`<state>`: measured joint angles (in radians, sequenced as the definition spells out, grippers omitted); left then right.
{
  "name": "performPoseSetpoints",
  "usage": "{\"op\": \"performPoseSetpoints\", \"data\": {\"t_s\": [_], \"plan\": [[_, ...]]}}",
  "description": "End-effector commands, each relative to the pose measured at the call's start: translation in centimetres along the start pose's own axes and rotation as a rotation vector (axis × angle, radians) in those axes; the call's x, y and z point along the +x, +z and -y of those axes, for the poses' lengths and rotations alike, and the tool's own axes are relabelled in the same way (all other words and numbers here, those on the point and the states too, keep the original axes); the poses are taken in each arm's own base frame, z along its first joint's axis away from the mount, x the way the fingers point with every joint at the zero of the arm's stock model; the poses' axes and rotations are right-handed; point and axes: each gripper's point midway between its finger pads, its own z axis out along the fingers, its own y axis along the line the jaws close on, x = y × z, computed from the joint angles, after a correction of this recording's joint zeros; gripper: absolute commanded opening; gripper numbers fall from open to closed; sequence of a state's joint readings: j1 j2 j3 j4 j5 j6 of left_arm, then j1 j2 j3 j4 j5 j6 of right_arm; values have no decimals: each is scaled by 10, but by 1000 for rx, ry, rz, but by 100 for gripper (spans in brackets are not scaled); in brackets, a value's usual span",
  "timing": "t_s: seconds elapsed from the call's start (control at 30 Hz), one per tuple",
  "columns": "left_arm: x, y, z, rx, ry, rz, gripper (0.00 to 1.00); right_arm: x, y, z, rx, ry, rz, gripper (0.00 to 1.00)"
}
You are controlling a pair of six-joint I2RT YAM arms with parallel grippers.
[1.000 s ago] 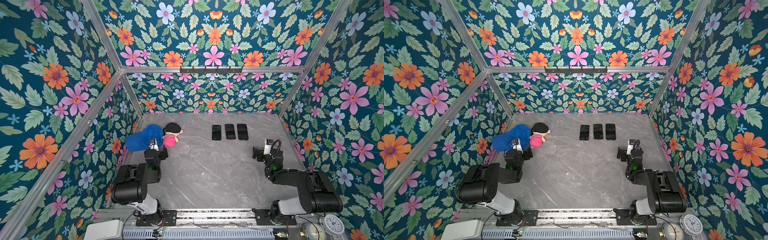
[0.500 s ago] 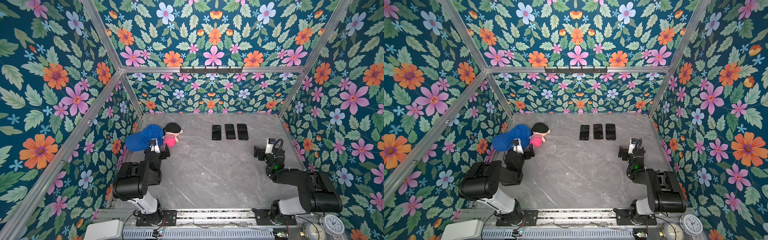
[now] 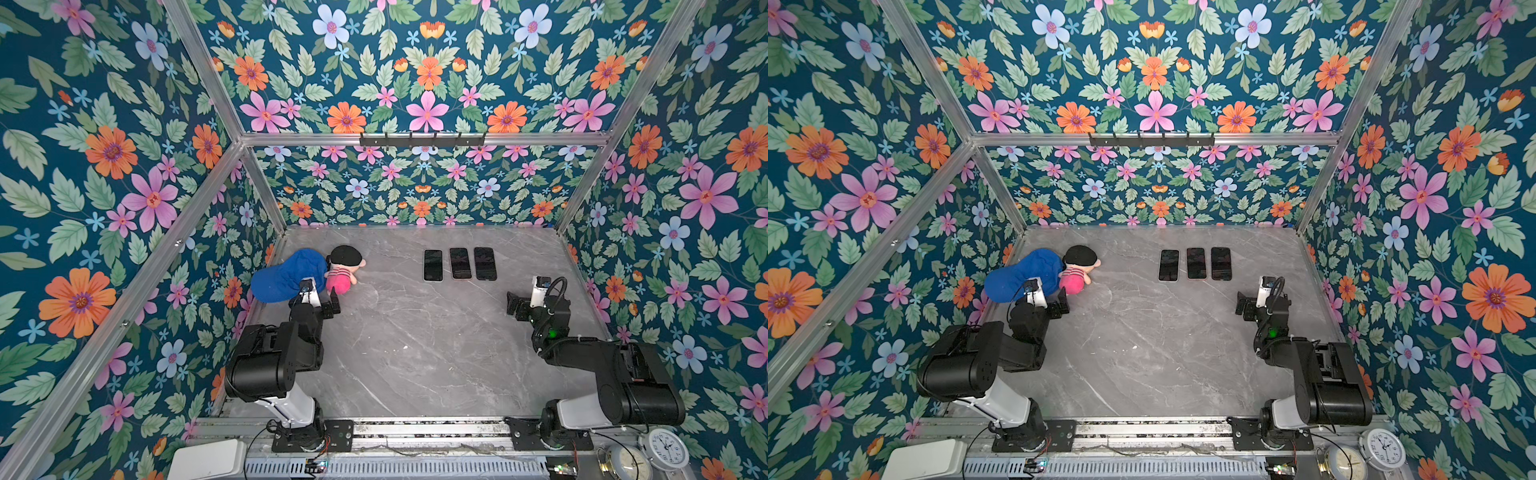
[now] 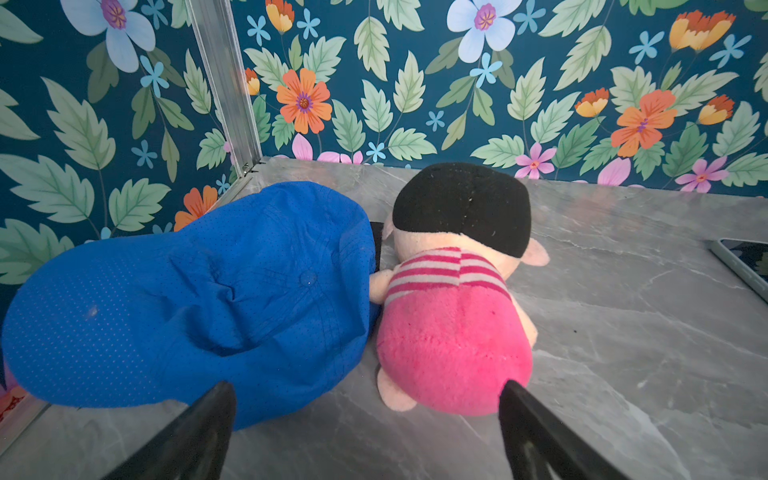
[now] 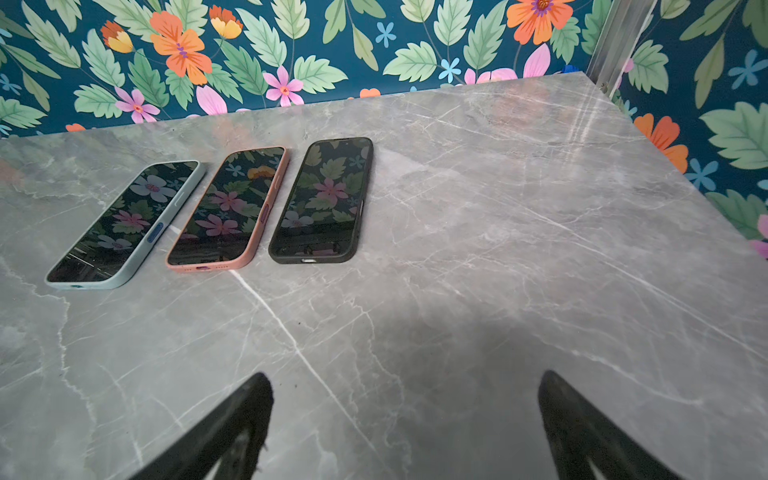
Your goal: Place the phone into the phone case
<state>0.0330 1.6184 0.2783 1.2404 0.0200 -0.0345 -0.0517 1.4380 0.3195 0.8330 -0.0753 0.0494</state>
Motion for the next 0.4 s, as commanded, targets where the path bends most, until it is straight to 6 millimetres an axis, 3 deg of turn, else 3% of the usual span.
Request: {"op": "performPoseSetpoints", "data": {"t_s": [0.0, 0.37], "plan": [[-3, 6, 5, -10, 33, -5, 100, -7, 1, -2, -9, -2, 26, 99], [-5, 2, 6, -3, 39, 8, 100, -8, 0, -1, -7, -5, 30, 99]]}}
